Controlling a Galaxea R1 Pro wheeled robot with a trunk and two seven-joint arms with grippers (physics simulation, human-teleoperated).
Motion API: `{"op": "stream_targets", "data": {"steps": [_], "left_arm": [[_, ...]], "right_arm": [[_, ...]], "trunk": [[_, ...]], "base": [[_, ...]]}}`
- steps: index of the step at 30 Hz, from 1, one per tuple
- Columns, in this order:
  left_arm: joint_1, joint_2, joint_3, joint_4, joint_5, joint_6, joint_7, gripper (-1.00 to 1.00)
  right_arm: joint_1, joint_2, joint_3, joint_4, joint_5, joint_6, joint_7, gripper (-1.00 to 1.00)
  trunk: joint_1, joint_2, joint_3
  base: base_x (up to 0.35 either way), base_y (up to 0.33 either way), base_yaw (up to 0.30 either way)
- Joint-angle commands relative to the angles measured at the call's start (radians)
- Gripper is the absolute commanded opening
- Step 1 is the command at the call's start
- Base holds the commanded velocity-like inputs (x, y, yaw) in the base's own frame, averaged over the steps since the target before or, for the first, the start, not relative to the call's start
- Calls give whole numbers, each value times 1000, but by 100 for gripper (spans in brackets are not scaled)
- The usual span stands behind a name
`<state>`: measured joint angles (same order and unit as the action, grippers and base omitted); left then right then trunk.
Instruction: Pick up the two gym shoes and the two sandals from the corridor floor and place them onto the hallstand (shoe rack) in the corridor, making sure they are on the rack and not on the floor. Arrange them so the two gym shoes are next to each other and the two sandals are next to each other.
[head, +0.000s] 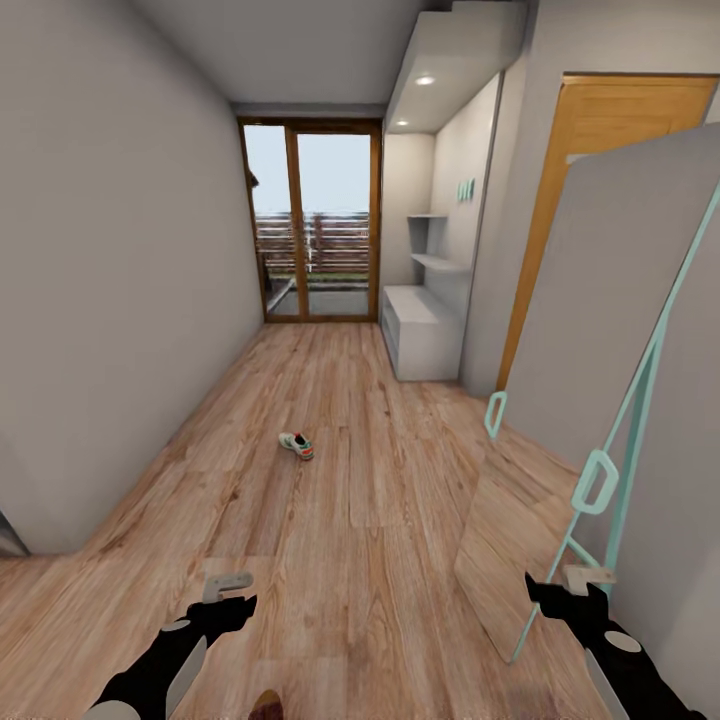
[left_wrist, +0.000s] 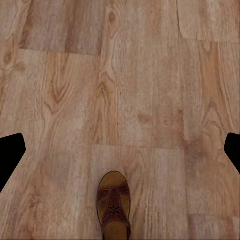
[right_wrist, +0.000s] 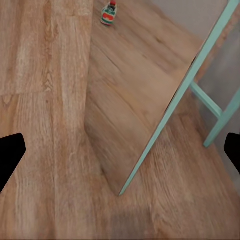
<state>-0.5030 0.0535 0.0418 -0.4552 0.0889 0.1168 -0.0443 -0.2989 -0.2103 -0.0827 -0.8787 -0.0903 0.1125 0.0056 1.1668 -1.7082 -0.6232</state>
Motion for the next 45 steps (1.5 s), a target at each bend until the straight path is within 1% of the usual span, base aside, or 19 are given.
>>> {"op": "stream_targets", "data": {"steps": [1,9,14,17,18,20,21,22,25,26,29,34,37,38,41,45], "left_arm": [[0,0,4,-2,9,7,-5,100],[0,0,4,-2,7,7,-5,100],[0,0,4,-2,5,6,-4,100],[0,-1,4,-2,4,6,-4,100],[0,-2,4,-2,3,5,-4,100],[0,-3,4,-2,2,4,-3,100],[0,-3,3,-2,1,4,-3,100],[0,-3,3,-2,1,4,-3,100],[-1,-3,3,-2,0,3,-3,100],[-1,-4,3,-2,0,3,-1,100],[-1,-6,3,-2,0,3,1,100],[-1,-8,3,-1,0,3,3,100],[-1,-9,3,-1,0,3,4,100],[-1,-10,3,-1,0,3,4,100],[-1,-10,3,0,0,3,4,100],[-2,-10,3,0,0,3,4,100]], "right_arm": [[0,-1,0,-2,-9,5,1,100],[0,-4,0,-13,-9,6,1,100],[0,-5,0,-52,-8,8,2,100],[-2,-11,0,-85,-4,23,2,100],[-12,-14,1,-148,9,96,2,100],[-29,-16,4,-229,23,204,2,100],[-49,-16,11,-297,32,303,2,100],[-83,-15,28,-353,37,402,2,100],[-143,-13,57,-405,41,513,2,100],[-216,-10,79,-435,43,583,1,100],[-251,-9,89,-449,43,612,4,100],[-268,-7,94,-457,41,625,23,100],[-274,-3,97,-442,41,629,81,100],[-275,3,99,-416,41,630,124,100],[-276,9,101,-395,41,629,167,100],[-276,14,101,-382,41,627,206,100]], "trunk": [[4,-8,-6],[35,-64,-37],[54,-99,-54],[65,-120,-64],[69,-127,-67],[77,-141,-73],[81,-148,-76],[84,-155,-79],[96,-176,-89],[100,-183,-92],[111,-204,-101],[130,-239,-117],[142,-260,-126],[146,-267,-130],[157,-288,-139],[173,-316,-152]], "base": [[0,0,0],[0,0,0],[0,0,0],[0,0,0],[0,0,0],[0,0,0],[0,0,0],[0,0,0],[0,0,0],[0,0,0],[0,0,0],[0,0,0],[0,0,0],[0,0,0],[0,0,0],[0,0,0]]}}
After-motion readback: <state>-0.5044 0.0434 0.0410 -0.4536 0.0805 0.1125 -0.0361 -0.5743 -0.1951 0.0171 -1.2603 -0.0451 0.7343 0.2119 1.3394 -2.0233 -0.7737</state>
